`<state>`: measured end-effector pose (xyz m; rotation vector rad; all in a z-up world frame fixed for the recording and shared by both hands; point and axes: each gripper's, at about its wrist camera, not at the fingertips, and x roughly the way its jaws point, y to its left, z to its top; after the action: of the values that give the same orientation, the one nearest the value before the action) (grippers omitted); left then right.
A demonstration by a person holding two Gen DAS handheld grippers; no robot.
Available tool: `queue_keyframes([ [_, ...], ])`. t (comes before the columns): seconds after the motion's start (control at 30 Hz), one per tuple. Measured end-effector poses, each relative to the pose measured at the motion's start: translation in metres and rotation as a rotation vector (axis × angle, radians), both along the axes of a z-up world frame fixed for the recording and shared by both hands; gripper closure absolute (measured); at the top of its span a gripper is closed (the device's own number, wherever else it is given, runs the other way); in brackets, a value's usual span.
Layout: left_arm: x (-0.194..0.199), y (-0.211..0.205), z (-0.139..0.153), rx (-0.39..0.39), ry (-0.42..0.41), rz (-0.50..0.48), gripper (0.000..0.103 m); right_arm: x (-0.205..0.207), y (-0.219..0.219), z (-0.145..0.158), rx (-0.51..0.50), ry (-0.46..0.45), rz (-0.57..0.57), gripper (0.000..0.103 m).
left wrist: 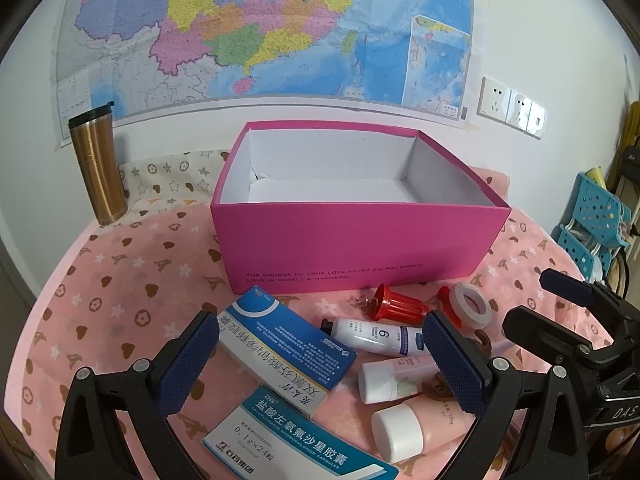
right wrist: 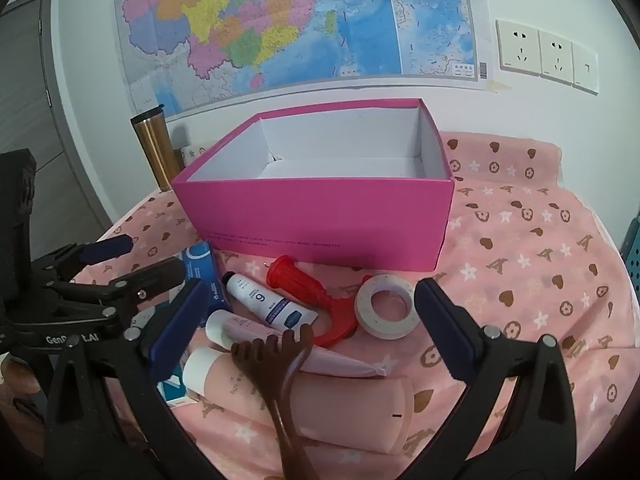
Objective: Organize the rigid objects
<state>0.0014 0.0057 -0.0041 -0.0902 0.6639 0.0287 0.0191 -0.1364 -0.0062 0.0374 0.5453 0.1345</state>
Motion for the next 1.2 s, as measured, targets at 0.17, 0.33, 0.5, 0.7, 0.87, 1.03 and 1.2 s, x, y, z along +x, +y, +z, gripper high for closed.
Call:
queue_keyframes([
  [0.17, 0.001, 0.0, 0.0, 0.001, 0.0, -0.001, 0.0, 0.001, 0.001, 0.001, 0.01, 0.0, 0.001, 0.0],
  [0.33, 0.001, 0.0, 0.0, 0.001, 0.002, -0.001, 0.0, -0.001, 0.003, 0.002, 0.019, 0.001, 0.003, 0.0],
  [0.5, 0.001, 0.0, 0.0, 0.0, 0.003, -0.002, 0.0, -0.001, 0.001, 0.006, 0.033, 0.006, 0.003, 0.0],
  [0.7, 0.001, 0.0, 0.0, 0.001, 0.003, -0.001, 0.0, 0.001, 0.002, 0.001, 0.008, 0.015, 0.006, 0.0],
  [0.87, 0.001, 0.0, 0.0, 0.002, 0.002, -0.002, 0.0, 0.002, 0.003, 0.001, 0.024, 0.048, 0.009, 0.0],
  [1.03, 0.002, 0.005, -0.002, -0.004, 0.0, -0.006, 0.0, 0.003, 0.004, -0.002, 0.02, 0.032, 0.026, 0.0],
  [1.2, 0.004, 0.021, -0.006, -0.012, 0.011, -0.002, 0.0, 0.007, 0.005, -0.004, 0.043, 0.078, 0.057, 0.0],
])
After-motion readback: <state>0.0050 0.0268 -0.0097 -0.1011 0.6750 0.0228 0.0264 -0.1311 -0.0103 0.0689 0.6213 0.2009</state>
